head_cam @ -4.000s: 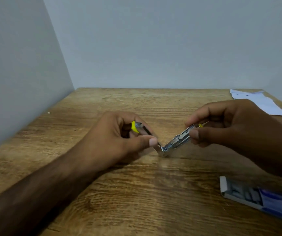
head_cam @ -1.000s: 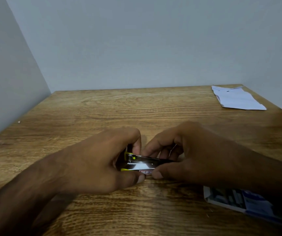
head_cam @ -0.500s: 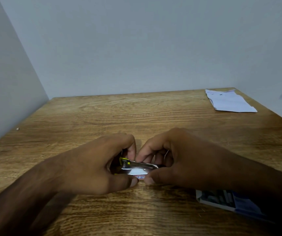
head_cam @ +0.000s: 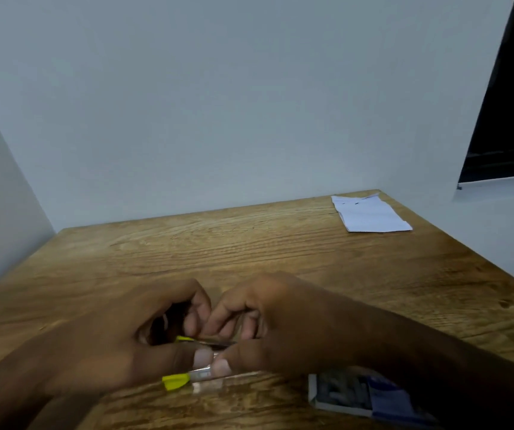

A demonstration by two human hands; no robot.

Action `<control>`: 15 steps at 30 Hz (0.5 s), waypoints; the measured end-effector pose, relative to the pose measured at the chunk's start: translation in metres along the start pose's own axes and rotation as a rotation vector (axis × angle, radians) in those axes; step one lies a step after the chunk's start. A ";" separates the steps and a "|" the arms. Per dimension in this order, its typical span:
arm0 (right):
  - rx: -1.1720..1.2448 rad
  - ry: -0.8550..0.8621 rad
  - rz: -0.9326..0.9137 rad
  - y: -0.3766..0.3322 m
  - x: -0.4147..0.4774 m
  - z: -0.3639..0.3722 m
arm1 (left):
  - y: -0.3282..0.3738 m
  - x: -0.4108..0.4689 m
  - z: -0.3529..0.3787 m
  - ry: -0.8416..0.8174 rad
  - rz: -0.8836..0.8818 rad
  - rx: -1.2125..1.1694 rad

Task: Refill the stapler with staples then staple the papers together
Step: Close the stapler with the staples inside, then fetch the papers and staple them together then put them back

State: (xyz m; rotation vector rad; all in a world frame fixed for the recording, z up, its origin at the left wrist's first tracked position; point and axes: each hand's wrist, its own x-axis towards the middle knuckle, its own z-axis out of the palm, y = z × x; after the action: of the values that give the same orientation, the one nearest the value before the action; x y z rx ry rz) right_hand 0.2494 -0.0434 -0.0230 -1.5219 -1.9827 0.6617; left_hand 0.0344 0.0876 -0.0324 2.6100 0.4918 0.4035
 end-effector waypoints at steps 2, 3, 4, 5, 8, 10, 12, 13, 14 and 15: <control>-0.041 0.021 0.025 0.002 0.002 -0.006 | 0.005 0.012 -0.005 0.072 0.025 0.043; -0.056 0.037 0.040 0.003 0.003 -0.010 | 0.010 0.020 -0.007 0.090 0.035 0.059; -0.064 0.057 0.057 0.006 0.004 -0.015 | 0.017 0.031 -0.009 0.091 0.048 0.066; -0.062 0.071 0.076 0.008 0.005 -0.020 | 0.025 0.041 -0.011 0.086 0.055 0.064; -0.091 0.145 0.123 0.020 0.006 -0.036 | 0.053 0.075 -0.010 0.066 0.057 0.093; -0.154 0.234 0.164 0.032 0.005 -0.051 | 0.069 0.102 -0.005 0.036 0.039 0.142; -0.217 0.295 0.226 0.045 0.003 -0.067 | 0.080 0.129 0.003 0.012 0.033 0.202; -0.239 0.318 0.261 0.053 0.002 -0.077 | 0.084 0.144 0.008 0.008 0.032 0.224; -0.265 0.341 0.293 0.062 0.000 -0.086 | 0.087 0.158 0.014 0.004 0.030 0.237; -0.302 0.371 0.322 0.071 -0.002 -0.095 | 0.089 0.171 0.020 -0.001 0.027 0.249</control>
State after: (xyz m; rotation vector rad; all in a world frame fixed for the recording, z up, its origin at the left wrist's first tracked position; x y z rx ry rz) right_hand 0.3641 -0.0235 -0.0018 -2.0049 -1.6221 0.1777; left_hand 0.2187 0.0749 0.0265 2.8584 0.5369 0.3698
